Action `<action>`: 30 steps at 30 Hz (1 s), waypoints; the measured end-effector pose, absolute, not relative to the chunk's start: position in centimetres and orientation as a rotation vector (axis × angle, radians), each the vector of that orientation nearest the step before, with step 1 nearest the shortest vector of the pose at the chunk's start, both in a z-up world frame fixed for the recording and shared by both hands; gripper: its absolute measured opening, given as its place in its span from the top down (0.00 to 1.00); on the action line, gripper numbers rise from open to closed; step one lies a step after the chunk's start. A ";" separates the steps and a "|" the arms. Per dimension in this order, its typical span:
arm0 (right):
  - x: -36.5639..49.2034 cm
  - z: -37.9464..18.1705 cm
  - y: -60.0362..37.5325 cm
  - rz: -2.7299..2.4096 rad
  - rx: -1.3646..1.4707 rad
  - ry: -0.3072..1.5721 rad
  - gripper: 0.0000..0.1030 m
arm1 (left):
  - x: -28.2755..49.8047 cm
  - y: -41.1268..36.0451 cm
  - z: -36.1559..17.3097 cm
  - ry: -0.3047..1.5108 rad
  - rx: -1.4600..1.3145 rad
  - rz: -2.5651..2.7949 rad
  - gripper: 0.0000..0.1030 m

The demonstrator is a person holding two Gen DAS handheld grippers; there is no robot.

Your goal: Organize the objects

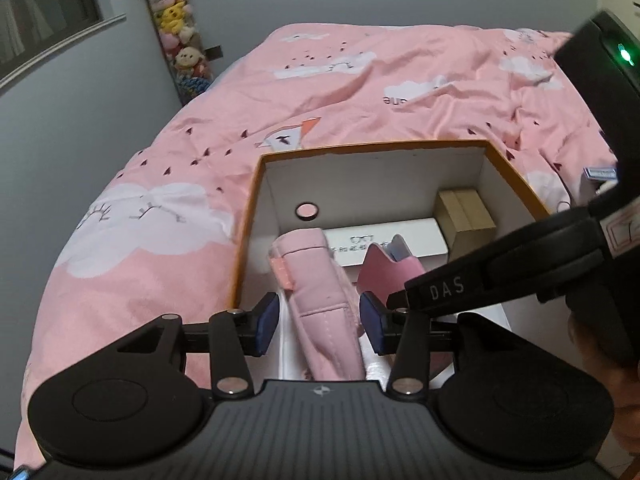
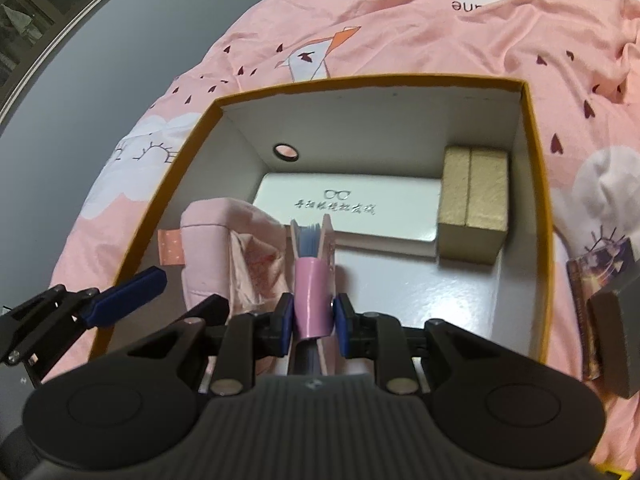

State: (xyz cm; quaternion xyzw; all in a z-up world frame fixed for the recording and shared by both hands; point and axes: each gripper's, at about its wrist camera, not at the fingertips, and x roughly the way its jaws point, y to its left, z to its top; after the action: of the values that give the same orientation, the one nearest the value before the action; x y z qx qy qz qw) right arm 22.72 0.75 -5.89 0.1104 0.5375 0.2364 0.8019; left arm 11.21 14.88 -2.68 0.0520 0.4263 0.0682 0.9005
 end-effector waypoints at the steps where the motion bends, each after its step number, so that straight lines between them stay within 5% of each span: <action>1: 22.7 -5.9 0.9 0.513 0.247 1.157 0.78 | 11.1 15.0 -2.5 0.881 0.111 0.152 0.48; 17: 22.6 -5.2 2.2 0.495 0.206 1.153 0.77 | 8.3 16.4 -0.4 0.869 0.095 0.027 0.29; 19: 22.6 -5.1 2.1 0.483 0.213 1.155 0.77 | 8.3 15.6 -0.4 0.862 0.178 0.049 0.16; 30: 22.5 -4.5 3.4 0.456 0.187 1.111 0.77 | 9.1 14.5 -2.7 0.909 0.295 0.074 0.14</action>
State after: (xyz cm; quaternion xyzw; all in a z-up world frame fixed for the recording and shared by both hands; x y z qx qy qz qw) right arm 22.47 3.37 -4.49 0.0878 0.5218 0.2143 0.8210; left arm 9.13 14.46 -2.70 0.1417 0.4373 0.0355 0.8873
